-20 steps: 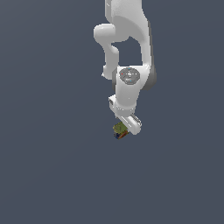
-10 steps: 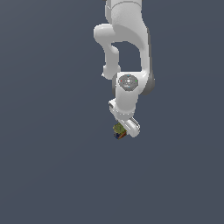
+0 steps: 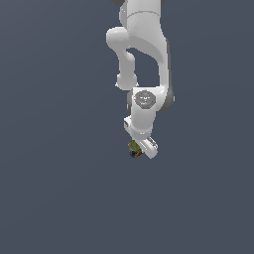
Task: Pick up the object and move it to a goal position.
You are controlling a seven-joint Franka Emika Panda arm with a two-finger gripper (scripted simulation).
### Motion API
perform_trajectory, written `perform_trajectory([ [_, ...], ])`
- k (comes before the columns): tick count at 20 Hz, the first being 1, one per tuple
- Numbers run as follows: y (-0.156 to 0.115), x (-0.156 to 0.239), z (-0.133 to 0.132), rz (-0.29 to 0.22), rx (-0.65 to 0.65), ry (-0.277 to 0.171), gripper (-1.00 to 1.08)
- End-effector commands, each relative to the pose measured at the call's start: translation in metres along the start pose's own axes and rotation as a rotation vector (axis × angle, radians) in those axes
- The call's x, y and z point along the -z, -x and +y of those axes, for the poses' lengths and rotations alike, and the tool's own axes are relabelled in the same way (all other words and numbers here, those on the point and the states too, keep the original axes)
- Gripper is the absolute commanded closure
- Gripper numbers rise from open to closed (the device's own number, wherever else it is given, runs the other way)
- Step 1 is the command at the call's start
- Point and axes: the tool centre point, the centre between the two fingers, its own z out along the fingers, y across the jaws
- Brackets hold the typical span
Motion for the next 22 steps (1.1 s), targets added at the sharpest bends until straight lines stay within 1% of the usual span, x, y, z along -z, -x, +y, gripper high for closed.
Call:
perform_trajectory([
  [1,0.000,-0.001,0.000,0.000,-0.001,0.001,1.08],
  [13,0.000,0.006,0.002,0.000,0.000,-0.001,1.08],
  [17,-0.002,0.018,0.008,0.000,0.000,-0.001,1.08],
  [22,-0.004,0.044,0.020,-0.001,0.000,-0.001,1.08],
])
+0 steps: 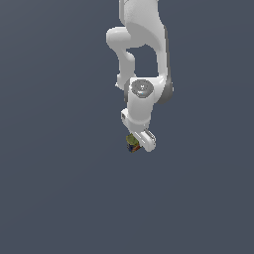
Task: Pick up the object and move it to a goal position.
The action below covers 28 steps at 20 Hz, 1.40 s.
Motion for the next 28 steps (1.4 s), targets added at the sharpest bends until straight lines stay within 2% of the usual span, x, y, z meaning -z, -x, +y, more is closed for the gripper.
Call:
perform_trajectory([
  [1,-0.002,0.017,0.006,0.001,-0.001,-0.005,1.08],
  [21,-0.021,0.206,0.092,0.002,-0.002,-0.004,1.08],
  [28,-0.028,0.259,0.114,0.002,-0.002,-0.003,1.08],
])
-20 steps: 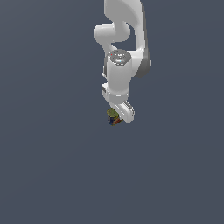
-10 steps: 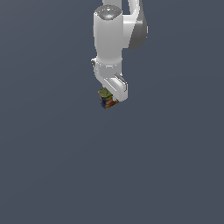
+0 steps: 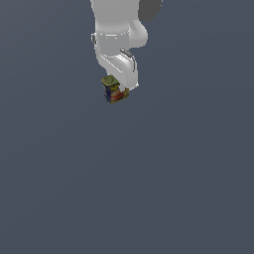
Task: Pick up the object and move it to a goal position.
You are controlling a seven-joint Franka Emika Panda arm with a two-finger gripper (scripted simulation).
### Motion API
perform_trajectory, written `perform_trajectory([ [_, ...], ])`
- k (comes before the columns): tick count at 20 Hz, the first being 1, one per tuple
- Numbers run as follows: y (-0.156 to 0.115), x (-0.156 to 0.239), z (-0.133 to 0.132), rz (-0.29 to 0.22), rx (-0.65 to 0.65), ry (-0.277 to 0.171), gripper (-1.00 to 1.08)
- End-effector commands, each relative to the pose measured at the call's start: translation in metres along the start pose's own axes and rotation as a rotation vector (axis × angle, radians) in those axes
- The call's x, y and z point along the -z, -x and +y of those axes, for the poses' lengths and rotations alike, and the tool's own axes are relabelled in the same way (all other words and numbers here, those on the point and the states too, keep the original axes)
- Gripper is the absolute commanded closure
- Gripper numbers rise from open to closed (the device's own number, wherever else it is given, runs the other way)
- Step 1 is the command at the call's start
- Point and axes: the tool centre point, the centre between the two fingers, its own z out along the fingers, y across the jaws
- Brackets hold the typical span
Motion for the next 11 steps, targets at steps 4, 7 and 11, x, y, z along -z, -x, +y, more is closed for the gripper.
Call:
perform_trajectory([
  [4,-0.003,0.031,0.011,0.002,0.001,-0.002,1.08],
  [7,-0.005,0.040,0.014,0.002,0.001,-0.002,1.08],
  [11,-0.005,0.044,0.016,0.002,0.001,-0.002,1.08],
])
